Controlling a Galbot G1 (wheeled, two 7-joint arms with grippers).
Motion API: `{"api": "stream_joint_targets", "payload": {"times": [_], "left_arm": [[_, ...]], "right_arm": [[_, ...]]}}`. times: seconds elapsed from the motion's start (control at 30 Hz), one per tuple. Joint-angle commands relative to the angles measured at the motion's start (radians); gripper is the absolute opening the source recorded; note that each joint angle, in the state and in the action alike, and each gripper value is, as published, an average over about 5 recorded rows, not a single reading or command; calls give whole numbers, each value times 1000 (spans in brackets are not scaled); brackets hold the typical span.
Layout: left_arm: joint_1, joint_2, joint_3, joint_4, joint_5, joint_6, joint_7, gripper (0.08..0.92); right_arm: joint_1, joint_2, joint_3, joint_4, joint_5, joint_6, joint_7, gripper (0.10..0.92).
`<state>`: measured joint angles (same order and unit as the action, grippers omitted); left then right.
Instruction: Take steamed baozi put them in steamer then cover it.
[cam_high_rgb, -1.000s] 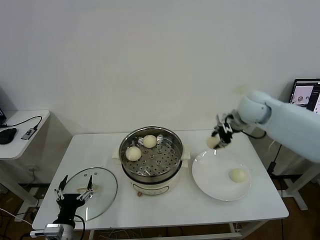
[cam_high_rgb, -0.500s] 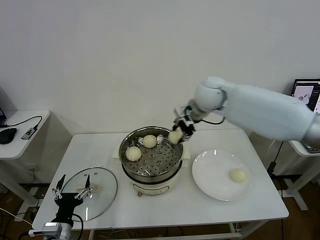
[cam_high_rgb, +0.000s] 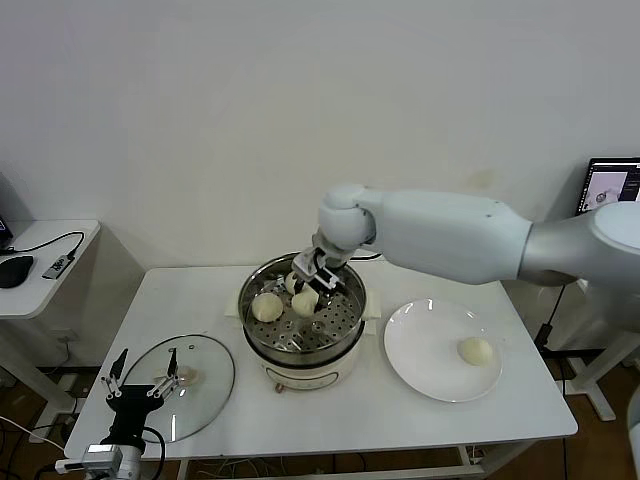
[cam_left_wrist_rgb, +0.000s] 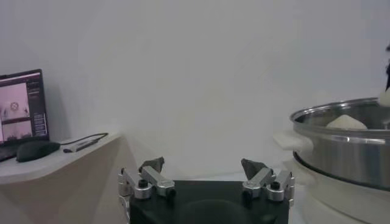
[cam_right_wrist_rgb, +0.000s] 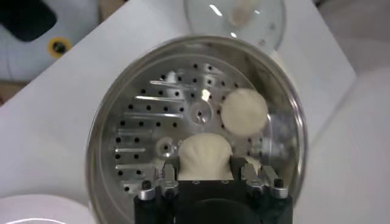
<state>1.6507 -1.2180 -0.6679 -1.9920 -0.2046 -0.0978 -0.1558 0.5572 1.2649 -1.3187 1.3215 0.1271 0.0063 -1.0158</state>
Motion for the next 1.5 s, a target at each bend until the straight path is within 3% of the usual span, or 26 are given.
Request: {"api": "stream_joint_targets", "payload": {"times": [0.03, 0.8, 0.9, 1.17, 1.3, 1.5], "left_arm": [[-3, -2, 1, 3, 0, -2, 0, 823], [-2, -5, -5, 6, -7, -7, 0, 823], [-2, -5, -5, 6, -7, -7, 0, 823], [-4, -2, -5, 5, -7, -6, 0, 823], [-7, 1, -4, 5, -7, -6, 0, 823], [-8, 5, -4, 3, -7, -5, 1, 823]], "right_arm": [[-23, 72, -37, -33, -89, 164, 5, 526], [-43, 63, -66, -15, -99, 188, -13, 552], [-37, 58, -58, -15, -98, 192, 0, 584], [25, -3, -20, 19, -28, 159, -1, 790], [60, -74, 10, 49, 16, 64, -39, 820], [94, -227, 55, 88, 63, -285, -82, 823]]}}
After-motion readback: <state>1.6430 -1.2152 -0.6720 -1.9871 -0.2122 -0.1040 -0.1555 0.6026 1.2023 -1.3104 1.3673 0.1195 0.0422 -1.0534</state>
